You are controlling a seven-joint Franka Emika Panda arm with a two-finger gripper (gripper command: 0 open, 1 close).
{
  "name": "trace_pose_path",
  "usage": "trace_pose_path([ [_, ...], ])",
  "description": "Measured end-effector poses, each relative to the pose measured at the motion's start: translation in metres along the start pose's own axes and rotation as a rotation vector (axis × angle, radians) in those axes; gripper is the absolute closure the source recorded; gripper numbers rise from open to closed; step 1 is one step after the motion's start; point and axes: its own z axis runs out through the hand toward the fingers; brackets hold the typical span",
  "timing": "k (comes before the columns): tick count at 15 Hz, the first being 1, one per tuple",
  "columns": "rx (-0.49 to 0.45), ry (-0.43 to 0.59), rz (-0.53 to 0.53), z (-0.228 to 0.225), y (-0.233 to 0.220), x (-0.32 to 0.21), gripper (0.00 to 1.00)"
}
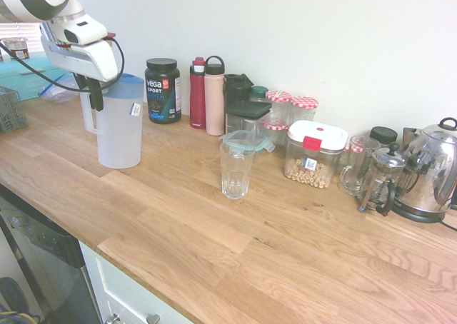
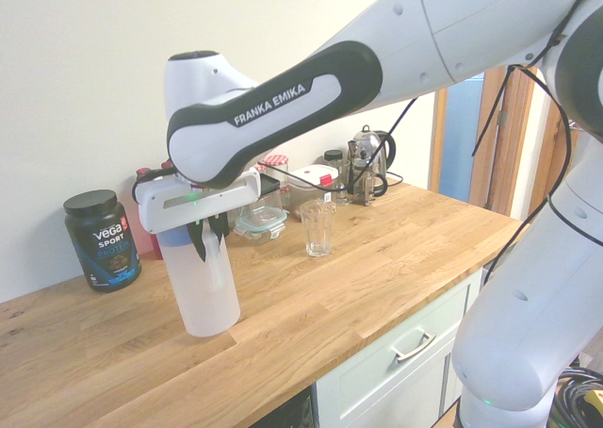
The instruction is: Pour me some water
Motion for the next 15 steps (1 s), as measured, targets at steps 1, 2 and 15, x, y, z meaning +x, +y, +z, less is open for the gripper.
trace_pose_path([
  [1, 0.005, -0.006, -0.019, -0.014, 0.005, 0.003, 1.00],
  [2, 0.008, -0.016, -0.050, -0.027, 0.011, 0.009, 1.00],
  [15, 0.014, -0.259, -0.756, -0.123, 0.186, 0.203, 1.00],
])
